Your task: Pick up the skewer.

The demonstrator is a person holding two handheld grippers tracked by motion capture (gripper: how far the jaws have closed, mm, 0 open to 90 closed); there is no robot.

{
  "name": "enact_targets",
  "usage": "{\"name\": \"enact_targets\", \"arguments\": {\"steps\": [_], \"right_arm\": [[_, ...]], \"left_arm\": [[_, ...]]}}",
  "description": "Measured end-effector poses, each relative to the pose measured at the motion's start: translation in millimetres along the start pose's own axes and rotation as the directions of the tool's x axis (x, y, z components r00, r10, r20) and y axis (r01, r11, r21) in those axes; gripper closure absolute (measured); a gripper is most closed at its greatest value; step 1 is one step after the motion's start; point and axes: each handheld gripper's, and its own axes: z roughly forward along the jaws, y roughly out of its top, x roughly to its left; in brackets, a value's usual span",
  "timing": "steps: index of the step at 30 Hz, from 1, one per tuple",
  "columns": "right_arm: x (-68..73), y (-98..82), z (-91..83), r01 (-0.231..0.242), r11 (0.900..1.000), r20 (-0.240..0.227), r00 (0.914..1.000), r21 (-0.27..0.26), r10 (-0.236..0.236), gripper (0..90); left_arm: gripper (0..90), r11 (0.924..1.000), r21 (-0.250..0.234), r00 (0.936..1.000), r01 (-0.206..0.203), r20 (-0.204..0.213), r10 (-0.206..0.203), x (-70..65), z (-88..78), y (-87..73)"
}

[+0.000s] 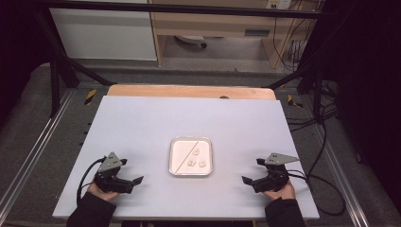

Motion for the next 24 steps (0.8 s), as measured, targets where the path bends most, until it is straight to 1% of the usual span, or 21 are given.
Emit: {"name": "enact_targets", "arguments": {"steps": [7, 13, 17, 24], "right_arm": [[-0.1, 0.0, 0.2, 0.004, 1.000, -0.004, 1.0000, -0.002, -0.004, 0.6], [0.3, -0.3, 1.7, 0.004, 1.000, -0.004, 1.0000, 0.002, -0.004, 0.6], [-0.1, -0.2, 1.5, 0.007, 1.000, 0.000, 1.0000, 0.002, -0.007, 0.6], [-0.4, -0.4, 2.9, 0.011, 1.000, -0.001, 0.9999, 0.012, -0.011, 0.6]], "left_arm": [[4.6, 0.9999, 0.014, 0.9999, -0.010, -0.008, 0.010, -3.0, 1.5, 2.0], [4.7, 0.9997, 0.020, 0.9999, -0.011, -0.001, 0.011, -6.4, 5.0, 6.0], [4.8, 0.9994, 0.028, 0.9998, -0.019, -0.001, 0.019, -9.0, 7.1, 8.3], [5.6, 0.9996, 0.025, 0.9999, -0.010, 0.004, 0.009, -11.0, 8.8, 12.4]]}}
